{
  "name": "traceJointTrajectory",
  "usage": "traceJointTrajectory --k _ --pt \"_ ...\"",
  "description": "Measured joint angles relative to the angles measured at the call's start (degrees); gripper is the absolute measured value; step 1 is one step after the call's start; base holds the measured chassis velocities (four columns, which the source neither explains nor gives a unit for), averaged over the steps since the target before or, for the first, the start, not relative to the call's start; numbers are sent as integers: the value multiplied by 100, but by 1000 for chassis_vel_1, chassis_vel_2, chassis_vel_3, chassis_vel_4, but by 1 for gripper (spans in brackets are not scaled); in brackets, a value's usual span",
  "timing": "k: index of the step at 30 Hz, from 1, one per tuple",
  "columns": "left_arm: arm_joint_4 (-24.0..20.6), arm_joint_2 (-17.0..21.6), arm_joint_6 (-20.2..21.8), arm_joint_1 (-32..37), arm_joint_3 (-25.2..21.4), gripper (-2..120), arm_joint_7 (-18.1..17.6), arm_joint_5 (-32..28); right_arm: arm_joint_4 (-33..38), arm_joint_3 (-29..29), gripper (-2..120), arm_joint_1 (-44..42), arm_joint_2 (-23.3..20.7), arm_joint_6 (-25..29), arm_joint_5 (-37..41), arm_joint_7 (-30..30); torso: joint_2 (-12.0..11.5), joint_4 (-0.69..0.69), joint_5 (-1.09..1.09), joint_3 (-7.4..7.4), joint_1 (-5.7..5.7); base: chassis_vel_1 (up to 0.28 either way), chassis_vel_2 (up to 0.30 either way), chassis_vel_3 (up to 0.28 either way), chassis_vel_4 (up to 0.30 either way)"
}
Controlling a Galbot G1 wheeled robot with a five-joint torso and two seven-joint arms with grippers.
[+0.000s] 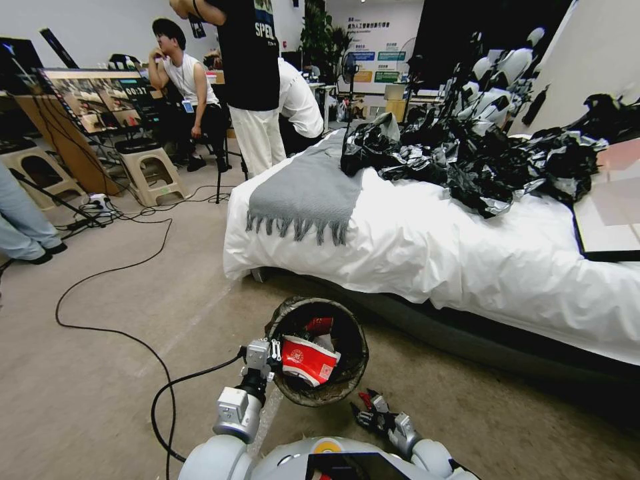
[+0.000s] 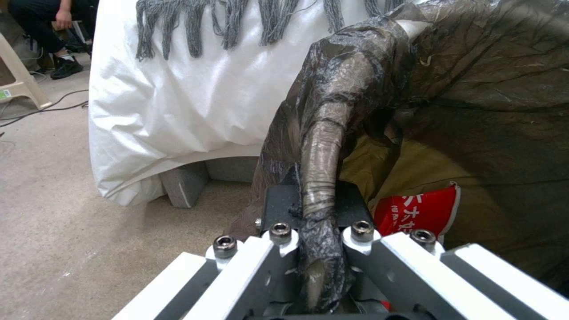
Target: Pick up the trash bin, then pick up the garbage from the floor and place it into the trash bin.
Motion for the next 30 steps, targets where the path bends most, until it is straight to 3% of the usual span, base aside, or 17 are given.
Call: traceJointTrajectory --k 5,11,30 --pt "5 7 -1 -1 16 0 -2 0 31 71 29 -71 -20 16 -32 -23 0 -1 1 0 0 0 0 0 0" --pt "15 10 -1 -2 44 0 -3 0 83 147 2 -160 -77 33 -78 -46 0 -2 3 1 0 0 0 0 0" --pt "21 16 -2 -31 27 0 -5 -18 65 277 0 -149 -106 189 -153 -120 0 -4 -2 2 0 0 0 0 0"
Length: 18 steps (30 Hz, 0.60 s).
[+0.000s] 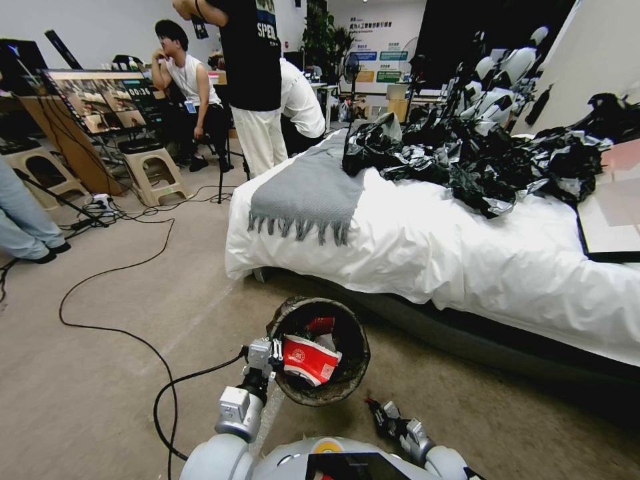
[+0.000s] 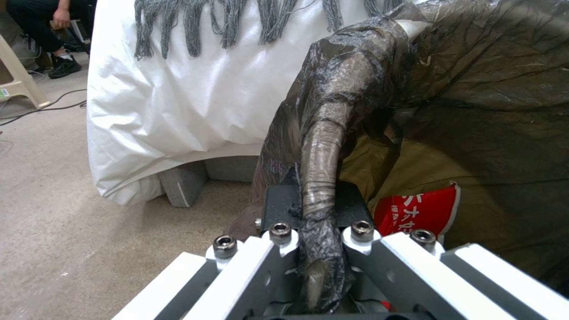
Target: Pick up the trash bin, then pick up the garbage from the floor and place it into the trash bin.
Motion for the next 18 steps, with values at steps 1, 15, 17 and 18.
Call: traceJointTrajectory --k 1,15,17,18 --pt "0 -3 0 0 -1 0 0 -1 23 44 0 4 4 15 0 5 0 0 -1 0 0 0 0 0 0" --pt "39 -4 0 -13 -1 0 1 -7 2081 1007 0 -218 -176 273 721 -47 0 2 0 0 0 0 0 0 0" --pt "43 -5 0 -13 -1 0 1 -8 2328 1083 0 -228 -199 281 791 -47 0 2 0 0 0 0 0 0 0" --pt "53 -5 0 -13 0 0 1 -8 2797 1239 0 -227 -225 292 933 -47 0 2 1 0 0 0 0 0 0"
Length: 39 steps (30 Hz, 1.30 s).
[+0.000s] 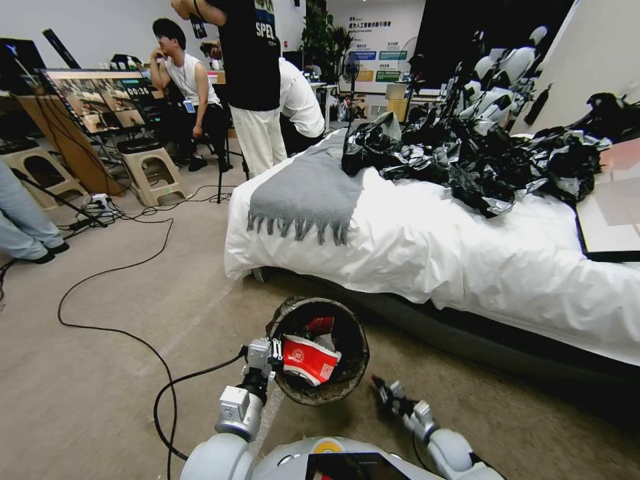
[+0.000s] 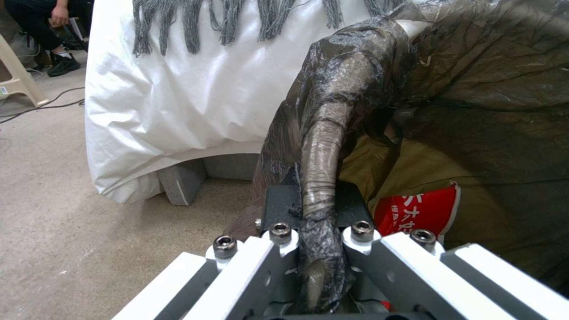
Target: Pick up the trash bin, then pick up the garbage from the floor and place it into the trash bin.
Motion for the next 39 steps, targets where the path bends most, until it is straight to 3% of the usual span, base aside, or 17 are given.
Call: traceJointTrajectory --k 6,8,18,20,27,39 --pt "35 -1 0 5 27 0 -1 0 1113 352 0 84 -80 -19 287 0 0 0 0 0 0 0 0 0 0" --pt "64 5 0 3 38 0 -1 1 1809 444 0 154 -153 -54 441 -40 0 0 0 0 0 0 0 0 0" --pt "98 34 -1 -1 54 0 0 2 2883 333 0 172 -353 -2 917 -471 0 0 0 0 0 0 0 0 0" --pt "116 35 -2 -7 79 0 2 1 3097 85 0 -43 -601 21 909 -608 0 -1 0 0 0 0 0 0 0" --pt "130 31 -5 -2 133 0 5 37 2868 -482 0 -370 -872 120 403 -661 0 -1 0 0 0 0 0 0 0" --pt "104 14 -9 30 144 0 15 91 2299 -1265 0 -125 -742 123 -38 -634 0 -1 0 0 0 0 0 0 0"
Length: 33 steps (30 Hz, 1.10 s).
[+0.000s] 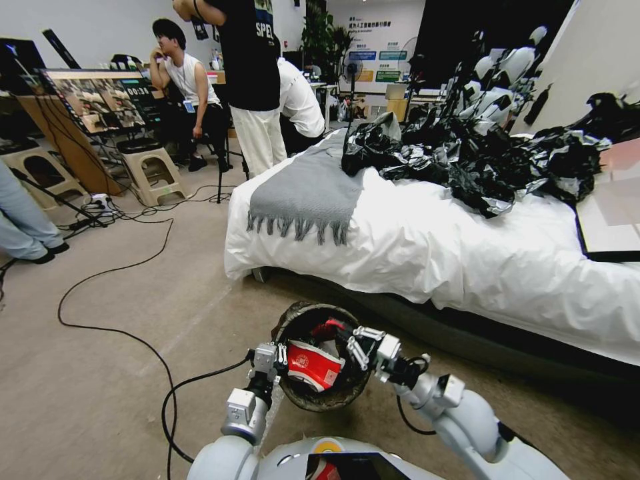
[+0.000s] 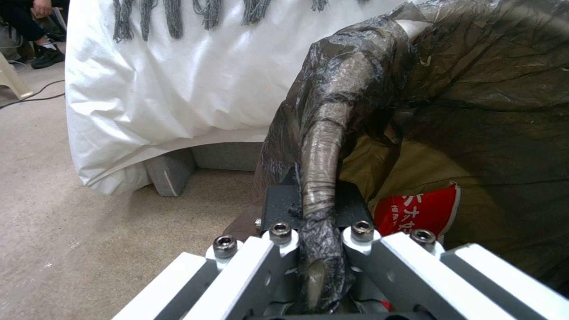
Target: Pick up the trash bin, then pick up the garbage from the floor and place it into the trash bin.
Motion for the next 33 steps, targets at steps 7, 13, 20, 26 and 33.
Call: traceJointTrajectory --k 7,13,20,26,33 --pt "-35 -21 0 16 39 0 7 43 -489 -202 0 236 128 2 -112 80 0 0 0 0 0 0 0 0 0" --pt "-50 -21 -5 39 52 0 10 61 -750 -210 0 393 240 2 -133 190 0 0 0 0 0 0 0 0 0" --pt "-63 -22 -6 43 47 0 10 62 -803 -204 14 399 258 -21 -219 263 0 0 0 0 0 0 0 0 0" --pt "-63 -32 -7 34 48 0 12 62 -786 -157 33 374 258 -18 -248 264 0 0 0 0 0 0 0 0 0" --pt "-63 -36 -8 23 48 0 12 62 -717 -80 61 329 250 -9 -272 266 0 0 0 0 0 0 0 0 0"
